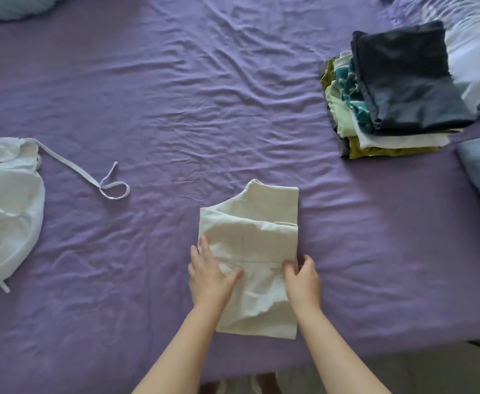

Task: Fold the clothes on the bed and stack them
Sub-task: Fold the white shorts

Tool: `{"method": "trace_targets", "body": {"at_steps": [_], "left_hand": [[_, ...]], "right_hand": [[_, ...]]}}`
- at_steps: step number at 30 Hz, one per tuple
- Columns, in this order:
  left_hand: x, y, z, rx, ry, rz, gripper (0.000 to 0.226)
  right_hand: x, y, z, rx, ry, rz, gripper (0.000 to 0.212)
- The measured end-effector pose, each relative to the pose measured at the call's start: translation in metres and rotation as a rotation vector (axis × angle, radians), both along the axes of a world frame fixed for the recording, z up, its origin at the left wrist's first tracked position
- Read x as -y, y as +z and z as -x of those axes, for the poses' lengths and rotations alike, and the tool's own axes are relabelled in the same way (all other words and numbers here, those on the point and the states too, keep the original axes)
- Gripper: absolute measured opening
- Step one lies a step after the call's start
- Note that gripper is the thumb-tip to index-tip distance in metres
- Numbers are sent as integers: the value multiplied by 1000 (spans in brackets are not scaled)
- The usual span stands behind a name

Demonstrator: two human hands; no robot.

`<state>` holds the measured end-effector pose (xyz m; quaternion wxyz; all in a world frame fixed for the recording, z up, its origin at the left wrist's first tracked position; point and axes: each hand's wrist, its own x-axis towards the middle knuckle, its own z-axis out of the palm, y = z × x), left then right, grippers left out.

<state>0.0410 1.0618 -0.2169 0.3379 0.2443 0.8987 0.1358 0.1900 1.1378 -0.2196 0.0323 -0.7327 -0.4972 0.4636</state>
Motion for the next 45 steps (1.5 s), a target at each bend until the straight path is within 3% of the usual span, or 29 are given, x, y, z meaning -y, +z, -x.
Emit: {"method": "trace_targets", "body": {"at_steps": [2,4,6,8,12,18,25,35,40,45], "left_hand": [[-5,5,8,152,304,-77,109],[-8,13,18,394,524,-141,84],[-8,26,21,617,626,-212,50],[-9,46,17,747,670,-285,41],[-17,91,9,1021,604,-396,50],[-49,159,-12,1326,184,-375,68],[-121,222,-72,1245,-61,-357,79],[-277,286,-239,1273,-206,-574,74],[-343,272,-339,1308,-122,-580,71],[-381,226,-410,1255,3,-540,69]], "right_hand": [[-6,3,-2,-11,33,62,39],[-11,11,-8,-117,40,52,23],[-17,25,-15,-215,63,0,19],[-23,45,-23,-270,77,-52,15],[-44,95,-42,-309,87,-159,10],[-78,168,-89,-234,78,-312,8],[-124,249,-166,-165,-1,-475,21],[-272,326,-330,-94,-29,-720,23],[-349,318,-421,-84,-32,-703,28],[-403,269,-481,-65,33,-598,21]]}}
